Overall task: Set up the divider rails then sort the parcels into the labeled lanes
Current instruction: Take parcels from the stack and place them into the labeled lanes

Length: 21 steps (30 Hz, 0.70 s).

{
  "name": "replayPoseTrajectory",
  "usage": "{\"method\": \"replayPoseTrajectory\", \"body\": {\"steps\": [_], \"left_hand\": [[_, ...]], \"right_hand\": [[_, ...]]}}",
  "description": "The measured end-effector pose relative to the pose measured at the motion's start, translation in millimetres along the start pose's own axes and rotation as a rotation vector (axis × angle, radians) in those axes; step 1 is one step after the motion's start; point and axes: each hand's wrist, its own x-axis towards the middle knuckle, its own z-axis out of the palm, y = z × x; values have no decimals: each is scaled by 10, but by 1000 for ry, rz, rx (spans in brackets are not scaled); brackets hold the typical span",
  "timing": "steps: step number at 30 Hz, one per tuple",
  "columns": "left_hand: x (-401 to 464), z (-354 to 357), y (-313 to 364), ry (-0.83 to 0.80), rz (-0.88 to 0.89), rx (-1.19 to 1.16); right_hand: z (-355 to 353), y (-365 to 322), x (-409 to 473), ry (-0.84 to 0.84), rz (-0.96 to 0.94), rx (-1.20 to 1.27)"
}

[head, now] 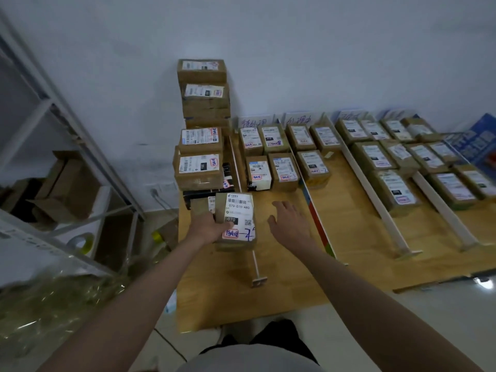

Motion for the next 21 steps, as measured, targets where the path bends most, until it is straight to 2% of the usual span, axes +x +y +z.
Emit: {"method": "replayPoseTrajectory", "body": {"steps": [11, 21], "left_hand": [[593, 584, 754, -17, 2, -21], [1322, 1130, 909, -9, -216, -18]], "right_hand": [[-332, 823, 599, 84, 65, -23], [-235, 1525, 1333, 19, 42, 30]]}}
